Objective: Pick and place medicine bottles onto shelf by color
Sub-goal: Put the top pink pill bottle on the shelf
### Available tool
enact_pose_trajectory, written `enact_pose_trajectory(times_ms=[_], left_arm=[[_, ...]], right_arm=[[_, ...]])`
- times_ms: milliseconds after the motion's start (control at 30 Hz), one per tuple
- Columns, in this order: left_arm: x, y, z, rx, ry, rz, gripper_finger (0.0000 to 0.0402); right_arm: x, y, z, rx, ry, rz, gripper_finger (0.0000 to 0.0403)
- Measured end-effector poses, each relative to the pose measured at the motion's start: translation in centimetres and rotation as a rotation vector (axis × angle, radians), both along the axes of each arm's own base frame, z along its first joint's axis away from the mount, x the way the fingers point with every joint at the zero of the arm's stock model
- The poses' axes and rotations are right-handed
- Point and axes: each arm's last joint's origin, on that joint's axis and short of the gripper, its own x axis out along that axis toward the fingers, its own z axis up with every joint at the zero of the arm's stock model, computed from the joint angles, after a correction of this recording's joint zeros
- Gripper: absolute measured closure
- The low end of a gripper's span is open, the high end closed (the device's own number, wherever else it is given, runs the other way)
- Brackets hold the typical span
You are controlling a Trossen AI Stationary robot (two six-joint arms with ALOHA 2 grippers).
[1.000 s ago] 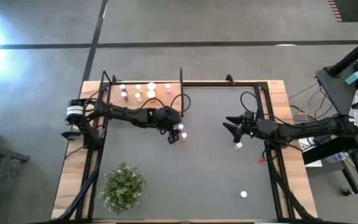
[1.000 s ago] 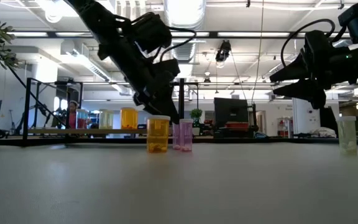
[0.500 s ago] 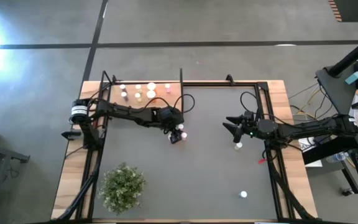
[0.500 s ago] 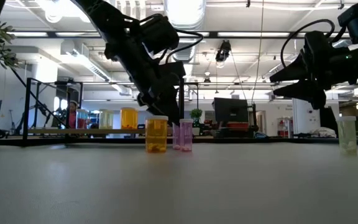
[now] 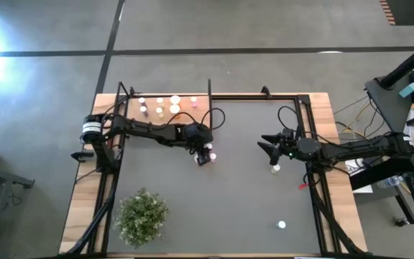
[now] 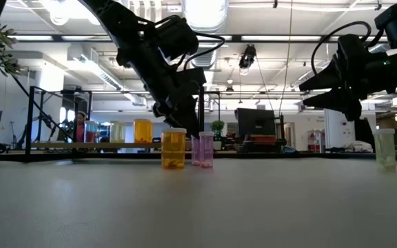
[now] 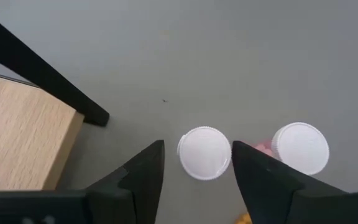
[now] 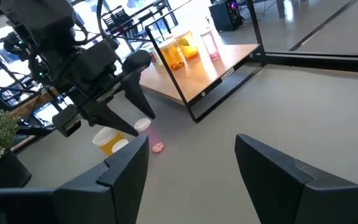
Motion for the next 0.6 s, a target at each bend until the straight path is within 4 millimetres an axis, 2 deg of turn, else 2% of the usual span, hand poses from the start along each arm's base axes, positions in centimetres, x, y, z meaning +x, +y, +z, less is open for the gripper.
enact_pose_trajectory(times_ms=[367,600], left_arm=[[-0.1,0.0,0.1,0.001,0.002,0.001,0.0291],[-0.8,0.2,1.7,0.007,-0.022,0.011,0.0291]], right_arm=[[0.0,0.0,0.0,0.000,0.000,0.000,0.0174],[0.0,0.0,0.0,0.000,0.000,0.000,0.0174]])
